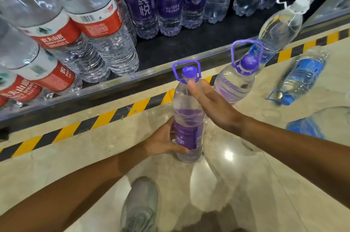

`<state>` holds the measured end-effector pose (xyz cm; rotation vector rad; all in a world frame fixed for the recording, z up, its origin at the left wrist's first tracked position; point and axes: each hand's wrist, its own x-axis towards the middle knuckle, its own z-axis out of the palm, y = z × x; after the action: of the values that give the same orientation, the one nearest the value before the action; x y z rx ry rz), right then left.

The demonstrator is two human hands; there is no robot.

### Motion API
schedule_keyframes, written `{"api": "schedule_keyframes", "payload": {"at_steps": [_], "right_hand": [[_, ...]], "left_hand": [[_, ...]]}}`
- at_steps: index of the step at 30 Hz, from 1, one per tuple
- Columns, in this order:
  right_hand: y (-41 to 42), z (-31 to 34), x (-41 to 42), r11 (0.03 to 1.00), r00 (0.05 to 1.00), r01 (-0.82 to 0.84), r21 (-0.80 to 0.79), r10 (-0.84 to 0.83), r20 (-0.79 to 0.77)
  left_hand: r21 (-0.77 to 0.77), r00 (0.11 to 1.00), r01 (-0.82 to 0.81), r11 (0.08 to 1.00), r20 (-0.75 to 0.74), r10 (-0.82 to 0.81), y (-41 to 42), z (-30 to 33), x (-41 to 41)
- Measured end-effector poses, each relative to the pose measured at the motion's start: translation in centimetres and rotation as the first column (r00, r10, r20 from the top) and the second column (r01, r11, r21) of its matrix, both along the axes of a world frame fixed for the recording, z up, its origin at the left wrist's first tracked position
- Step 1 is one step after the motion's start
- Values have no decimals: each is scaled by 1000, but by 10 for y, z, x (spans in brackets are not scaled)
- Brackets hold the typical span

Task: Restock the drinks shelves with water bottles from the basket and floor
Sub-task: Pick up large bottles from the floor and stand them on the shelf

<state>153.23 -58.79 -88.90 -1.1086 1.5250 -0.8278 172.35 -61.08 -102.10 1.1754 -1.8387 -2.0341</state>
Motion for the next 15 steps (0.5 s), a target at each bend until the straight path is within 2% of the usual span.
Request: {"api": "schedule_keyframes", "payload": {"at_steps": [6,9,15], "right_hand": [[-2,-6,0,980,979,198,12,-198,-46],[-1,-10,2,971,967,237,-34,-239,-93],[-5,7,22,975,984,174,-140,-166,66]], "left_hand": [[42,995,-99,994,9,99,14,-2,-14],[9,987,-160,987,17,160,17,2,-14],[-87,938,-339,937,42,343,24,26,16]]}}
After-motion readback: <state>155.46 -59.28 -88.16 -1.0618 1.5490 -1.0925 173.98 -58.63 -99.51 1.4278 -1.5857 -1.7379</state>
